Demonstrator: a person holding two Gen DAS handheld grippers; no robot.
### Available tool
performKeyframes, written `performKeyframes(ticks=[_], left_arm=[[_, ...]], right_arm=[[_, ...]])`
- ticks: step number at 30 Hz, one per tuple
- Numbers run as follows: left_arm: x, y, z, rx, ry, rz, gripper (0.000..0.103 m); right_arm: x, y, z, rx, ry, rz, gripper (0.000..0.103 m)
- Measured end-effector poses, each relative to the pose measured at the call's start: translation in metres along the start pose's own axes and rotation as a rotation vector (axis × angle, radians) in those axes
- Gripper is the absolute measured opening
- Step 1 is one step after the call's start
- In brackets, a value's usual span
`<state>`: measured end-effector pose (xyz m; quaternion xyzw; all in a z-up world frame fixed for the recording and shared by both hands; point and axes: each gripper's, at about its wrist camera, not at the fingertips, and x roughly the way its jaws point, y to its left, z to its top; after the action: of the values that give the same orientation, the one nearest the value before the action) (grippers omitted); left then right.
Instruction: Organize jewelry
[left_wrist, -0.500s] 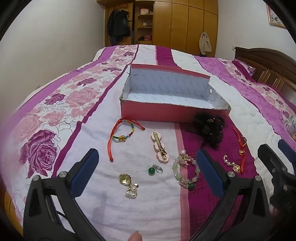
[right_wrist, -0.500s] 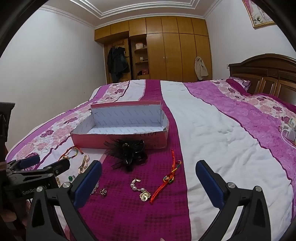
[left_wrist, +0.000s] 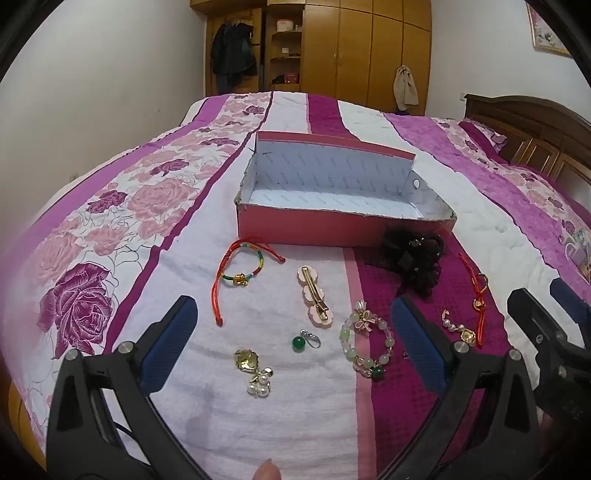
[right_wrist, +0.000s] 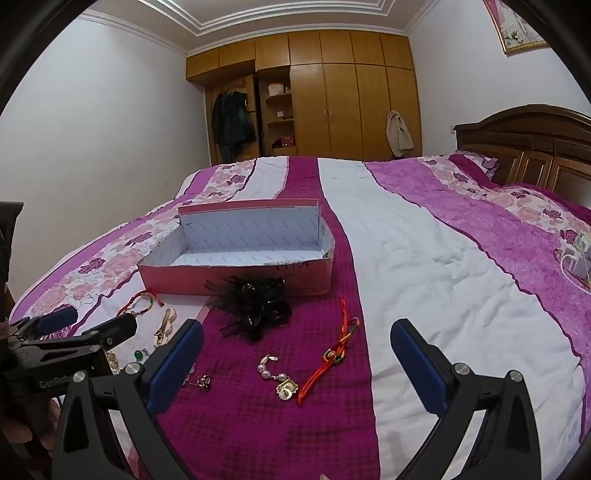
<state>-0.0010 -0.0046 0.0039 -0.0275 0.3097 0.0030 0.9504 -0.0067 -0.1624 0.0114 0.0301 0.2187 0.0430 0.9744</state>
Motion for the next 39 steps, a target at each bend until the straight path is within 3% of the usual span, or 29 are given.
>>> performKeyframes(ticks=[39], left_arm=[[-0.012, 0.000, 0.001, 0.004, -0.067, -0.011, 0.098]], right_arm=[[-0.004, -0.004, 0.001, 0.007, -0.012, -0.015, 0.103]])
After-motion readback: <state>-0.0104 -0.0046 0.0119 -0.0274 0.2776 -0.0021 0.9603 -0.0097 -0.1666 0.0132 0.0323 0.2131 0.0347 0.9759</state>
